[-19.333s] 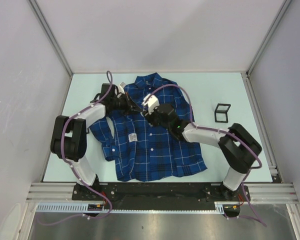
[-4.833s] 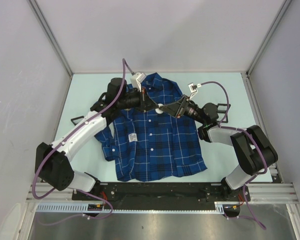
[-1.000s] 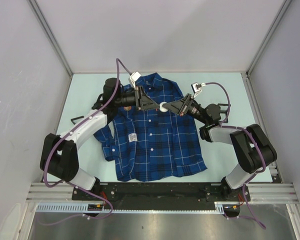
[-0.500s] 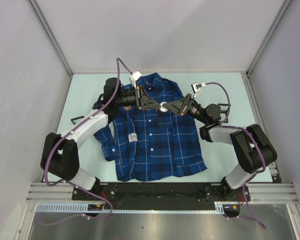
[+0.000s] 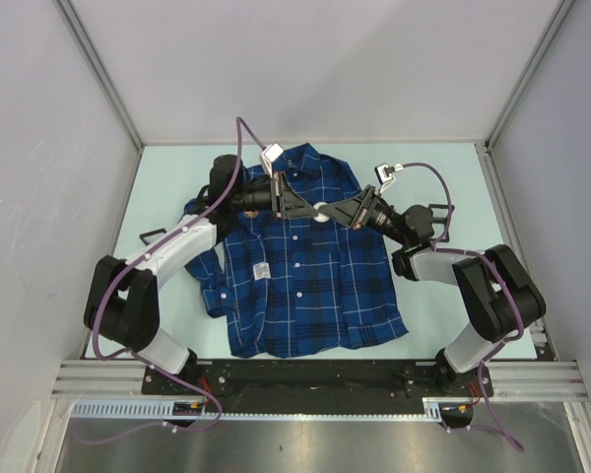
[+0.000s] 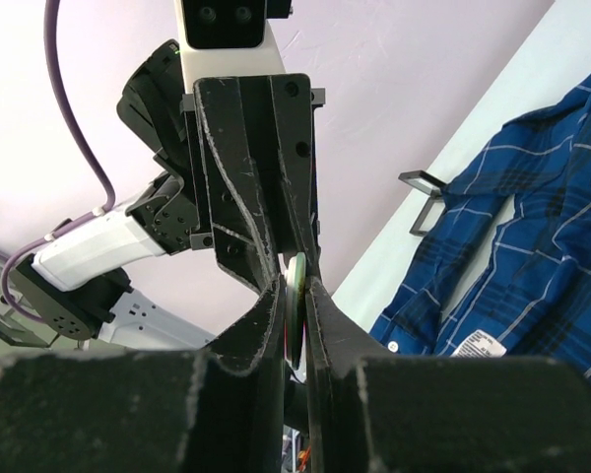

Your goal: Remove the brooch from the garment

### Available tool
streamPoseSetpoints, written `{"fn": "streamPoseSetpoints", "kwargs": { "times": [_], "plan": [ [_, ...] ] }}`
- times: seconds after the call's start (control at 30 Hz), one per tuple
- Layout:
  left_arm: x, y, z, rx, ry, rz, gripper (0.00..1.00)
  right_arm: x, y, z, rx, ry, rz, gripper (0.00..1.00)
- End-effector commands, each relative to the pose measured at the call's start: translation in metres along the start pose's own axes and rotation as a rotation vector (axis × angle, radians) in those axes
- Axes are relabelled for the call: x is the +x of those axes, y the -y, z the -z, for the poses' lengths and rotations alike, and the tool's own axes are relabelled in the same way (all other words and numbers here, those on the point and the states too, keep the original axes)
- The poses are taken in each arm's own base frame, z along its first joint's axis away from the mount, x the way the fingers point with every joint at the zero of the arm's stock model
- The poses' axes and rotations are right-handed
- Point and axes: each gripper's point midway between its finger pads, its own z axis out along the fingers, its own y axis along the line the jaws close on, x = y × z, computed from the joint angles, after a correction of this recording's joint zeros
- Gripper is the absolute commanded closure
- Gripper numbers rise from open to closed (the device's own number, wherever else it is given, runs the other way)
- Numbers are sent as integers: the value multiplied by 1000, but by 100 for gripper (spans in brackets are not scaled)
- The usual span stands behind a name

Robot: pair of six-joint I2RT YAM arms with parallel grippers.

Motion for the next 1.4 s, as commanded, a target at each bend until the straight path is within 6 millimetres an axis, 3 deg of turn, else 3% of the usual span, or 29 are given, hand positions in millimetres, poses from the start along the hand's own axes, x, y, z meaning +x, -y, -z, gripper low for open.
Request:
{"fn": "streamPoseSetpoints", "kwargs": {
  "times": [0.0,0.2,0.3,0.43,0.7,1.03,1.37],
  "plan": [
    [-10,17,0,47,13,-59,83,-16,-64,3,-231,73,192,100],
    [-11,22,1,56,16,-74,92,-15,-60,1,-227,63,183,100],
    [-13,23,3,56,25,-73,78,-14,-58,1,-227,58,183,100],
    [-17,21,8,59,46,-64,70,-13,-60,0,-234,49,184,100],
    [-19,21,10,64,55,-63,82,-13,-61,0,-237,46,181,100],
    [-9,23,1,78,10,-60,85,-16,-61,0,-230,69,162,100],
    [-6,26,0,92,-9,-57,80,-21,-59,1,-219,100,155,100]
  ]
}}
